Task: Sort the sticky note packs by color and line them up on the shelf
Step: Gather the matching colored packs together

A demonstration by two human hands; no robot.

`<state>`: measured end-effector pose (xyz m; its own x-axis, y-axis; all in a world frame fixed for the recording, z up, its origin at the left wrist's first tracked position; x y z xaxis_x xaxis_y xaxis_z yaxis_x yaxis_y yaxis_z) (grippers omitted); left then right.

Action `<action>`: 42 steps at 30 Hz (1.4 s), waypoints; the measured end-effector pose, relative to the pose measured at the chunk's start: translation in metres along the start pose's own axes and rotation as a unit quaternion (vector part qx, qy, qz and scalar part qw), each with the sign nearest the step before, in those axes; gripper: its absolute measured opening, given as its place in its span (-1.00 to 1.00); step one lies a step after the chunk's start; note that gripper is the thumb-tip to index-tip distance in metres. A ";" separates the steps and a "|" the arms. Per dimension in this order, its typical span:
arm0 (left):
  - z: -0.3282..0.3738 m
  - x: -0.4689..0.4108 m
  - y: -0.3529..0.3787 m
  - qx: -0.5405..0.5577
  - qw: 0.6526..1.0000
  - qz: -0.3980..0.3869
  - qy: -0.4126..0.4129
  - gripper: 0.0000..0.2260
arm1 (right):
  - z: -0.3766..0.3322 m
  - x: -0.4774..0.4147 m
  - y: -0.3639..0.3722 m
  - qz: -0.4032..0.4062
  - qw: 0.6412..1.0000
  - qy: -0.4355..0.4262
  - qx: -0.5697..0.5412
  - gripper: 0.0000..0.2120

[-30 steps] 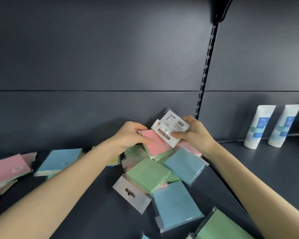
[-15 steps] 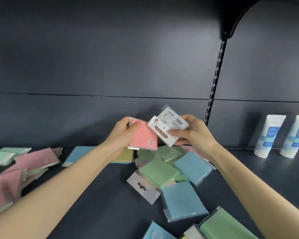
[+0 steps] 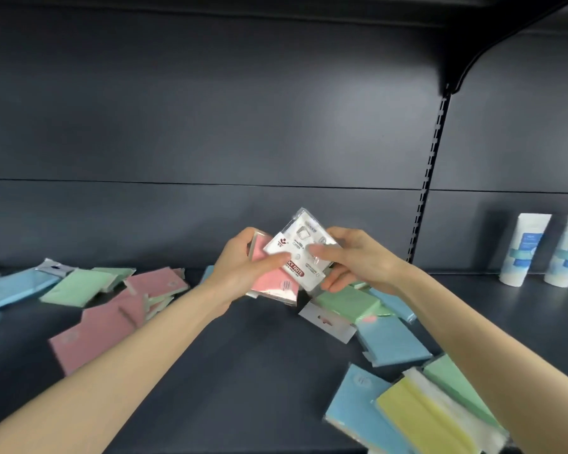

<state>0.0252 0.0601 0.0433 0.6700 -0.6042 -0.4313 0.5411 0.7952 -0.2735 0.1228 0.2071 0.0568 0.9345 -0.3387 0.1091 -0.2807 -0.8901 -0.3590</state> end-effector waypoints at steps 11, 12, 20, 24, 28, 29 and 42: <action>-0.022 0.061 -0.093 0.014 0.999 -0.024 -0.028 -0.69 | -0.019 0.026 0.088 0.068 0.987 -0.035 -0.142 -0.71; -0.024 0.065 -0.097 0.027 0.999 -0.027 -0.037 -0.68 | -0.019 0.030 0.093 0.064 0.986 -0.039 -0.150 -0.75; -0.016 0.085 -0.102 0.077 0.996 -0.023 -0.034 -0.67 | -0.020 0.050 0.118 0.119 0.985 -0.068 -0.109 -0.77; -0.010 0.089 -0.098 0.059 0.998 -0.023 -0.013 -0.67 | -0.022 0.057 0.115 0.129 0.986 -0.074 -0.069 -0.45; -0.002 0.088 -0.094 0.013 1.000 -0.015 0.016 -0.71 | -0.023 0.058 0.111 0.112 0.992 -0.064 0.001 -0.44; -0.001 0.088 -0.092 0.004 1.000 -0.015 0.017 -0.74 | -0.023 0.060 0.107 0.113 0.992 -0.063 0.004 -0.52; -0.018 0.045 -0.116 -0.057 0.994 0.086 0.021 -0.73 | -0.011 0.012 0.036 0.220 0.972 -0.047 0.062 -0.64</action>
<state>-0.0169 -0.0584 0.0402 0.7245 -0.4580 -0.5151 0.3577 0.8886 -0.2871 0.1212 0.1672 0.0554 0.7468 -0.6448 -0.1632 -0.6354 -0.6191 -0.4615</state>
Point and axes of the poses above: each hand's wrist, its own x-axis away from the middle knuckle, its own y-axis out of the palm, z = x × y, the point moved 6 cm from there along -x, towards the middle knuckle, and after that the axes turned 11 degrees about y, right-handed, at the moved point
